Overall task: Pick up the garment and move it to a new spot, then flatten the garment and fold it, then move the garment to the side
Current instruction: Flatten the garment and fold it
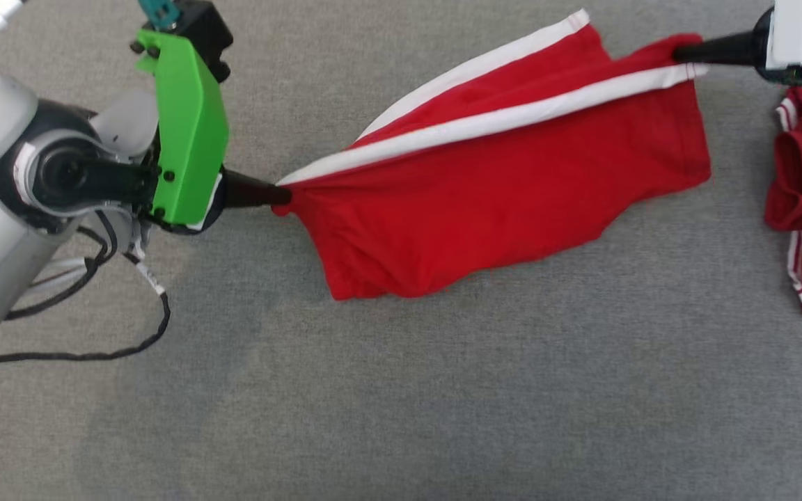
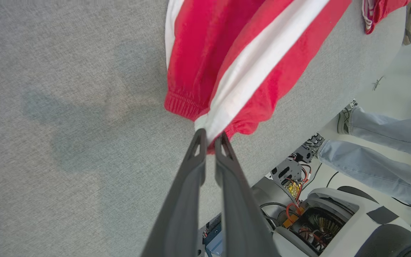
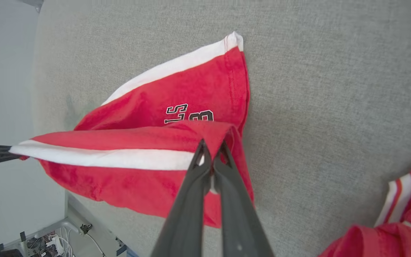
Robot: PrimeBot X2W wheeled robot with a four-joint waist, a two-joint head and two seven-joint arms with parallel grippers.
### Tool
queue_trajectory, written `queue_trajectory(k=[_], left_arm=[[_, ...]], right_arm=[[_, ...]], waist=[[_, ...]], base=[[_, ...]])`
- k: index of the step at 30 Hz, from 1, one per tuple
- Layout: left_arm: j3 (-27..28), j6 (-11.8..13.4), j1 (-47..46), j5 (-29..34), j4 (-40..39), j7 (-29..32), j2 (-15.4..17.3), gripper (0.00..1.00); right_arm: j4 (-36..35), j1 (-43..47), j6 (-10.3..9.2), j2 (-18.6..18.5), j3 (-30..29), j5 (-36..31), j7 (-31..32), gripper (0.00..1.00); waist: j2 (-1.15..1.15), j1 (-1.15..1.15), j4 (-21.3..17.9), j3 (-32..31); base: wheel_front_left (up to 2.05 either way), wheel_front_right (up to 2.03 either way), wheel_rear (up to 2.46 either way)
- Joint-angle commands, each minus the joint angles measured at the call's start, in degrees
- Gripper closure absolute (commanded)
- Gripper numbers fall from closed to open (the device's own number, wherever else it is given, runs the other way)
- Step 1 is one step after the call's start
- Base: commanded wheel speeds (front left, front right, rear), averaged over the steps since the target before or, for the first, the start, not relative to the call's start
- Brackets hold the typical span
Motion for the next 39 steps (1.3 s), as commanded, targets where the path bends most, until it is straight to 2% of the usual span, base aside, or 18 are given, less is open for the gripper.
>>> queue_trajectory(k=[1, 9, 10, 11, 12, 13, 14, 15, 20, 26, 30, 33, 37, 39], left_arm=[[0.44, -0.45, -1.71, -0.61, 0.88, 0.56, -0.52, 1.00], [1.53, -1.45, -5.25, -1.00, 4.84, 1.02, -3.77, 1.00], [1.60, -1.61, -5.32, -1.03, 5.13, 0.92, -4.03, 0.89], [1.64, -1.81, -5.40, -0.90, 5.54, 0.75, -4.30, 0.53], [1.71, -2.02, -5.40, -0.78, 5.90, 0.48, -4.46, 0.26], [1.79, -2.21, -5.34, -0.75, 6.38, 0.32, -4.66, 0.00], [1.97, -2.39, -5.32, -0.65, 6.64, -0.22, -4.74, 0.00], [2.12, -2.50, -5.23, -0.36, 7.02, -0.69, -4.84, 0.00], [2.77, -3.46, -5.14, 0.59, 8.34, -2.71, -4.53, 0.00], [3.62, -4.53, -3.96, 4.54, 7.83, -8.98, -2.81, 0.00], [4.45, -4.82, -1.84, 11.47, 7.61, -20.42, -1.57, 0.00], [5.08, -4.51, 0.80, 17.79, 8.77, -31.70, -0.70, 0.00], [5.99, -1.04, 5.44, 24.54, 9.58, -45.83, -0.38, 0.00], [6.49, 1.86, 8.08, 27.38, 9.25, -52.05, 0.24, 0.00]], right_arm=[[2.42, -2.34, -0.09, 1.03, -0.10, -1.11, 0.84, 1.00], [12.91, -10.81, -0.08, 7.43, 0.21, -4.96, 2.12, 1.00], [13.34, -11.33, -0.08, 7.80, 0.42, -5.49, 1.95, 1.00], [13.79, -11.95, -0.08, 8.28, 0.49, -5.99, 1.39, 1.00], [13.96, -12.34, -0.08, 8.62, 0.65, -6.59, 0.99, 1.00], [13.91, -12.70, -0.08, 8.84, 0.95, -7.44, 0.31, 0.66], [13.78, -12.86, -0.08, 8.97, 0.92, -7.62, -0.40, 0.38], [13.79, -12.76, -0.08, 9.24, 0.73, -7.82, -1.11, 0.00], [12.52, -11.60, -0.08, 9.36, 0.15, -8.20, -3.98, 0.00], [6.37, -8.12, -0.07, 7.24, -0.90, -8.61, -11.99, 0.00], [0.36, -3.57, -0.07, 4.94, -2.02, -10.10, -22.75, 0.00], [-2.73, 1.36, -0.07, 3.37, -2.76, -11.68, -32.86, 0.00], [-3.32, 7.93, -0.07, 2.75, -3.45, -13.93, -44.43, 0.00], [-2.19, 10.95, -0.07, 3.09, -3.90, -14.41, -48.91, 0.00]], waist=[[0.00, 0.00, 5.32, 6.88], [0.00, 0.00, 6.61, 10.44], [0.00, 0.00, 6.60, 10.51], [0.00, 0.00, 6.57, 10.55], [0.00, 0.00, 6.51, 10.55], [0.00, 0.00, 6.44, 10.52], [0.00, 0.00, 6.33, 10.50], [0.00, 0.00, 6.17, 10.40], [0.00, 0.00, 5.48, 9.12], [0.00, 0.00, 4.68, 4.97], [0.00, 0.00, 4.13, 1.27], [0.00, 0.00, 3.74, -1.49], [0.00, 0.00, 3.55, -4.35], [0.00, 0.00, 3.61, -5.28]], base=[[0.00, 0.00, 0.00], [0.00, 0.00, 0.00], [0.00, 0.00, 0.00], [0.00, 0.00, 0.00], [0.00, 0.00, 0.00], [0.00, 0.00, 0.00], [0.00, 0.00, 0.00], [0.00, 0.00, 0.00], [0.00, 0.00, 0.00], [0.00, 0.00, 0.00], [0.00, 0.00, 0.00], [0.00, 0.00, 0.00], [0.00, 0.00, 0.00], [0.00, 0.00, 0.00]])
